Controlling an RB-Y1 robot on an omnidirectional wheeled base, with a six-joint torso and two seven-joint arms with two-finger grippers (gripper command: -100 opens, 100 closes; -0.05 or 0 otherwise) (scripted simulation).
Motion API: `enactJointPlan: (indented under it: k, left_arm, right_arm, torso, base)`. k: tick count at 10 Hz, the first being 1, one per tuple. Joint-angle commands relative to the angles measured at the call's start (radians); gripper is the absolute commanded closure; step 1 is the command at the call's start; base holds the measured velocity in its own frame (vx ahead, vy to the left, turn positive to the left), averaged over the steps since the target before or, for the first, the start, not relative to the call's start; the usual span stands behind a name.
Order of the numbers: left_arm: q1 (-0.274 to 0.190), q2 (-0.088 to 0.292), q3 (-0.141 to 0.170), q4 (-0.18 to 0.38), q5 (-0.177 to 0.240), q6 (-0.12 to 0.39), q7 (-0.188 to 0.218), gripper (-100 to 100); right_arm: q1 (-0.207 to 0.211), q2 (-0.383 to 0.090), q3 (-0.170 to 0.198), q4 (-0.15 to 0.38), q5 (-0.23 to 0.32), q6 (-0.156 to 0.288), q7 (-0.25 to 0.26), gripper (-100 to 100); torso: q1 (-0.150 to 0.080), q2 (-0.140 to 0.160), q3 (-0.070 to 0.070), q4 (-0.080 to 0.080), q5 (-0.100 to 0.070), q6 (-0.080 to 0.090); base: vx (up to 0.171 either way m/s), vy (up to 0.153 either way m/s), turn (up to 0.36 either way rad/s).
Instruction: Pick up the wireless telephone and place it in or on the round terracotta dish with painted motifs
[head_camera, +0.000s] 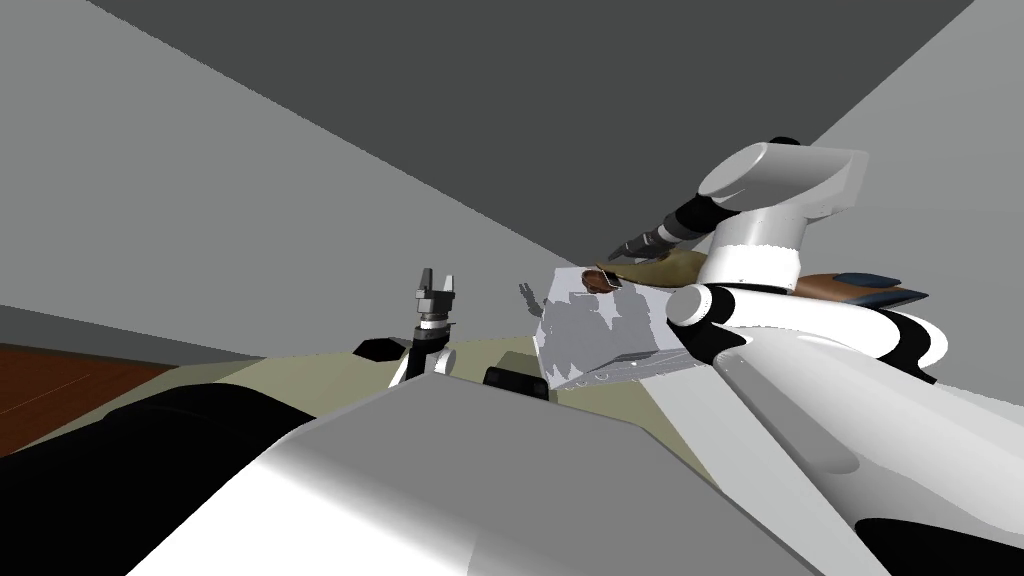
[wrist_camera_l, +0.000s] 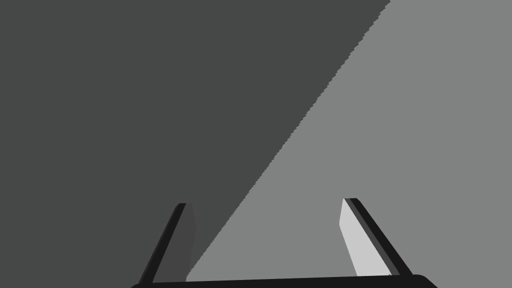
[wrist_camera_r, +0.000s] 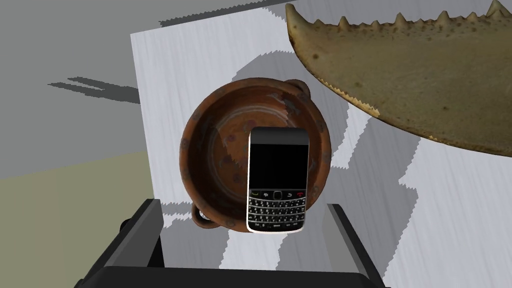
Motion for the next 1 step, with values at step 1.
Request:
enactJointPlan:
  k: [1]
  left_arm:
    - [0.000,0.000,0.000,0.000,0.000,0.000,0.000,0]
  right_arm:
    - [0.000,0.000,0.000,0.000,0.000,0.000,0.000,0]
  torso:
    - [0.000,0.000,0.000,0.000,0.000,0.000]
  base:
    - [0.000,0.000,0.000]
